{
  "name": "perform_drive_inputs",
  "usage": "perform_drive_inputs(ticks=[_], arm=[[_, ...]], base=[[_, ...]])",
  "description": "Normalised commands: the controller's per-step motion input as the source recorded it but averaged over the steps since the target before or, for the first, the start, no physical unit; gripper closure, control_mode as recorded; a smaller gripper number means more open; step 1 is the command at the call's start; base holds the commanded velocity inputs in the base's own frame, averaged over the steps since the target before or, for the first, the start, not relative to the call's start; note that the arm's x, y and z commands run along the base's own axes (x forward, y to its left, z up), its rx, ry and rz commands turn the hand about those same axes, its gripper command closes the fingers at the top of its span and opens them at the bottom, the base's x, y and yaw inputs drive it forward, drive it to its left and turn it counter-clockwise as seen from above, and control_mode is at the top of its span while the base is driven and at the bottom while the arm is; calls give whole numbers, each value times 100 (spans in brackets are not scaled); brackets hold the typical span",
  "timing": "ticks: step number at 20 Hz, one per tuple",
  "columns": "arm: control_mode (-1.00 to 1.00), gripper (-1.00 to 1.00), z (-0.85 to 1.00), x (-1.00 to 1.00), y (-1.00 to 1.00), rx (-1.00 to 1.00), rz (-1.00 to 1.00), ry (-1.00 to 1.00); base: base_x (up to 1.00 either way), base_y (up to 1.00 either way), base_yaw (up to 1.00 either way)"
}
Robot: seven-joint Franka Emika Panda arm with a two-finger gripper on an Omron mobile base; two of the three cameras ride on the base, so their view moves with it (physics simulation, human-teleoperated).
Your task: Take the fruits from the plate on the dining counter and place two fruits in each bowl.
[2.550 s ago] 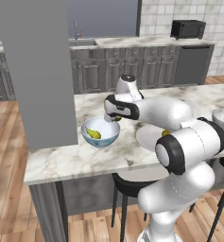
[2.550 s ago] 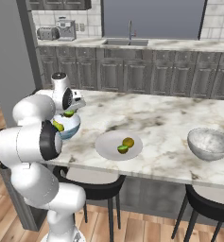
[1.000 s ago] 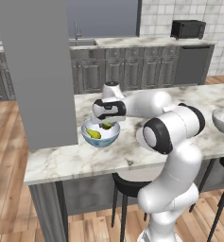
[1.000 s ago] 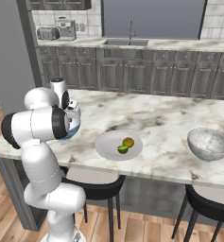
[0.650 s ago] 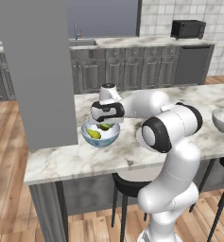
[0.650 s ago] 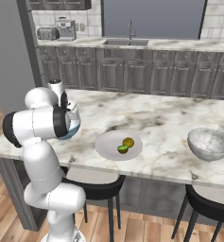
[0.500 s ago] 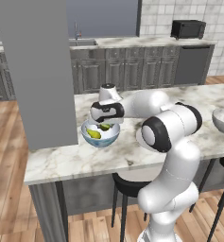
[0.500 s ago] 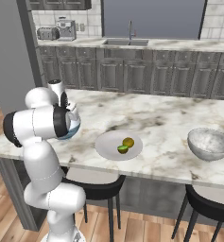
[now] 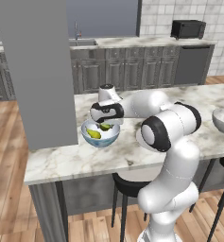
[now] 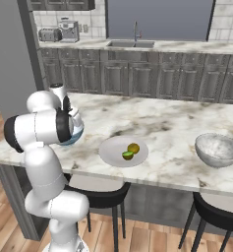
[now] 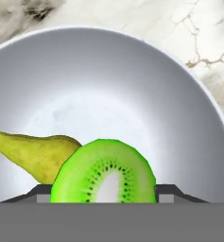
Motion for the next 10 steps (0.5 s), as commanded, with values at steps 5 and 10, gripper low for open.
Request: perform_drive_inputs(ticks=[5,10], arm=[[-100,100,-5,2,0,0,-10,0],[-100,-100,-7,0,0,0,-8,5]], base=[[0,0,0],[0,0,0]])
